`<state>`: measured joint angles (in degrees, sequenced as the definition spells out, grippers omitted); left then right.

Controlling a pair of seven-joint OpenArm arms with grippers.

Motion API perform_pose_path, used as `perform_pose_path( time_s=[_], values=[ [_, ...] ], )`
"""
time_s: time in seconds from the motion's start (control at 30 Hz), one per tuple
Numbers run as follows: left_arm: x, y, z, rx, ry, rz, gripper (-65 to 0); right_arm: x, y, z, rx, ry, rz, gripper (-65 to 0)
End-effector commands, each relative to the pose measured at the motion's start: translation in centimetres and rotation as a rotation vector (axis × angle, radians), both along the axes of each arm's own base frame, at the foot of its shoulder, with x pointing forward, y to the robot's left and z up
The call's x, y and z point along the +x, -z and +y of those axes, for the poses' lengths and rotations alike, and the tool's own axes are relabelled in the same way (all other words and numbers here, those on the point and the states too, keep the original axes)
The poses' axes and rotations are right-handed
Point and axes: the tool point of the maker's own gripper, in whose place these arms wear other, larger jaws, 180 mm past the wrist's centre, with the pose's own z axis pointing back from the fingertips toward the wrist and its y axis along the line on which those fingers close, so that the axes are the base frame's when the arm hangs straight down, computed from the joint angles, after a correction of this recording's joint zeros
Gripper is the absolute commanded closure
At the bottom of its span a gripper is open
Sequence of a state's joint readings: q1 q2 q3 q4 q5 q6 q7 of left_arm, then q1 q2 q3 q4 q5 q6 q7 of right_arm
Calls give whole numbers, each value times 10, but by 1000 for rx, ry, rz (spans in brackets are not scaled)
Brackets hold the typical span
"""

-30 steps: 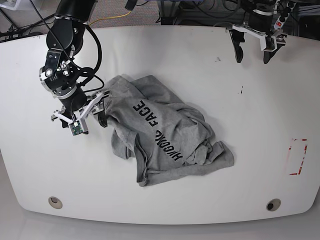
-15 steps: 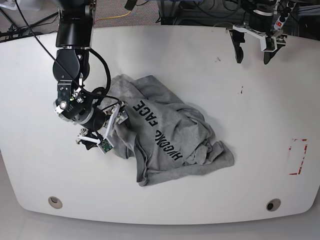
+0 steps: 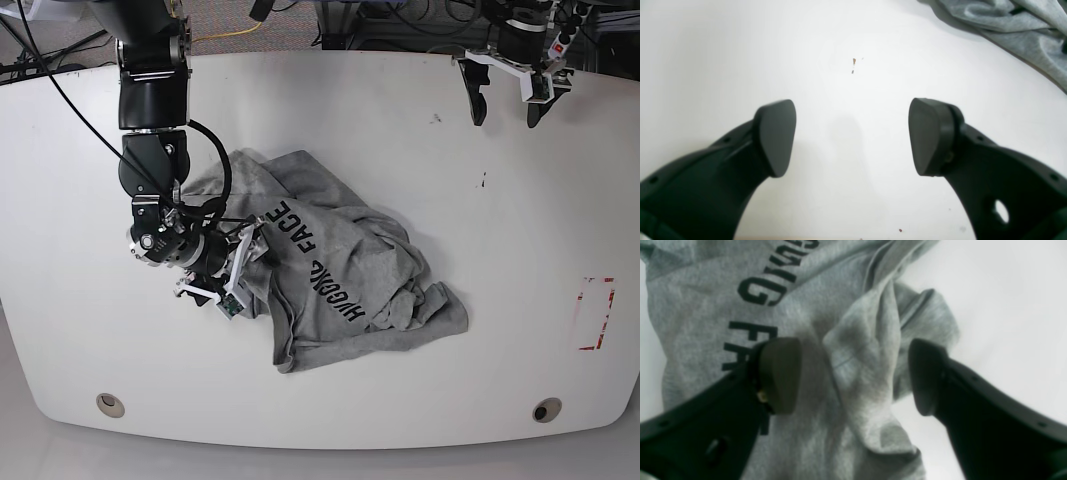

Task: Fold the T-shirt properly
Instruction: 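Move the right gripper down to the crumpled grey T-shirt and grasp it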

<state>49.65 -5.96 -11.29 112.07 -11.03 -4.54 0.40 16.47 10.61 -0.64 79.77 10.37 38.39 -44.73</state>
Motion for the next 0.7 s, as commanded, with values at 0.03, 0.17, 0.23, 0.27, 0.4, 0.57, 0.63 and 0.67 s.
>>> perform_pose_path(
  time_s=[0.03,0.17,0.23,0.27,0.4,0.57,0.63,0.67],
  values=[
    [4,-10,-1,4,8,-41,-486,14,-15,1,31,5,-47,-338],
    [7,-12,-1,4,8,-49,-486,15,-14,1,37,8,-48,-325],
    [7,-12,-1,4,9,-50,-486,15,-11,1,50,12,-49,-341],
    [8,-12,-1,4,8,-52,-486,15,-8,1,54,15,-41,-342],
    [9,-13,-2,3,10,-55,-486,17,-5,0,64,22,-34,-342],
    [13,-13,-14,-22,31,-64,-486,19,-8,-3,59,24,-44,-111],
    [13,-12,-20,-36,43,-63,-486,20,-9,-4,58,27,-47,0],
    [14,-11,-28,-54,58,-62,-486,21,-14,-4,56,24,-62,0]
  ],
)
